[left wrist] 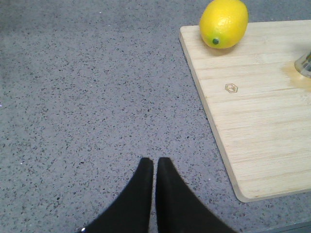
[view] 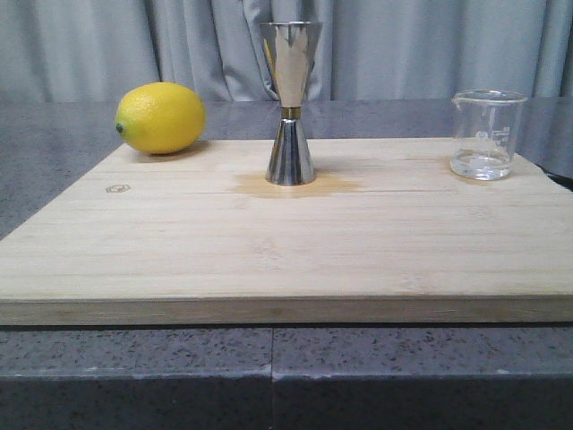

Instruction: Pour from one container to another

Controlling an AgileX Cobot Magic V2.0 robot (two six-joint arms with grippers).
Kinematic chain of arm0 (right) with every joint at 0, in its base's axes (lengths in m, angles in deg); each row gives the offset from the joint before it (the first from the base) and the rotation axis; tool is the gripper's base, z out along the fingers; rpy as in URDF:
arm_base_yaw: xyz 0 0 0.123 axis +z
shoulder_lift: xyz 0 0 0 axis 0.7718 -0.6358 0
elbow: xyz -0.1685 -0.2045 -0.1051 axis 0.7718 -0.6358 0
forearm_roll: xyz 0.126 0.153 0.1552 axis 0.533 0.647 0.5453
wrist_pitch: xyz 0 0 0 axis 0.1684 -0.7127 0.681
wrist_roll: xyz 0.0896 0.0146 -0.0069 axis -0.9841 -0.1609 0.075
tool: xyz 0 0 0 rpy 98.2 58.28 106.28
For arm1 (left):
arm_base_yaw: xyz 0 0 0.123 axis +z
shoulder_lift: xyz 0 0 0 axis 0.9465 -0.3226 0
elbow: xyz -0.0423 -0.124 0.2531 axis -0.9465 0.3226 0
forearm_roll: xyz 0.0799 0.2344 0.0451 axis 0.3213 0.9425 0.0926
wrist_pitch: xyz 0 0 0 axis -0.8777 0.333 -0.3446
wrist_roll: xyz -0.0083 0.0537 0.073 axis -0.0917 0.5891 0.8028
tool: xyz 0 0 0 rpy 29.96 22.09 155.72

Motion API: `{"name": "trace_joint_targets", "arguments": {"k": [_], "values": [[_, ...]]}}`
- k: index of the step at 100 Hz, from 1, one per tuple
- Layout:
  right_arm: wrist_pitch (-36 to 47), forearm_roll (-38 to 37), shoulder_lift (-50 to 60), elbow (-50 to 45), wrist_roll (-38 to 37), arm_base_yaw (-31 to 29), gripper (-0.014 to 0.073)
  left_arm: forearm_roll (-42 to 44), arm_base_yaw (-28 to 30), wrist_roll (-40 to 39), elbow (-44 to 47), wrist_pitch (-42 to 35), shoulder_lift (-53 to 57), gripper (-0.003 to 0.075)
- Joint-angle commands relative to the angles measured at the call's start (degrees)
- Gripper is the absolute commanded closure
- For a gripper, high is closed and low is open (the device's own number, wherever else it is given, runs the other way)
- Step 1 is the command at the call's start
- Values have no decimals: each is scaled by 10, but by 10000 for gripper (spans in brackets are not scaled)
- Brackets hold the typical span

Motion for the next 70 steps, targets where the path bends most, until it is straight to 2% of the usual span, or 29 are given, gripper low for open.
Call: {"name": "trace_joint_targets", "arguments": {"k": [1,51,70], "values": [[37,-17,-7,13,5,-3,666,5,-5,-6,-14,-42,-4,739],[37,-17,-7,13,5,-3,666,-3,5,-3,-7,-41,9,739],[37,-17,-7,13,5,-3,666,-55,79,95,62,-146,60,739]]}}
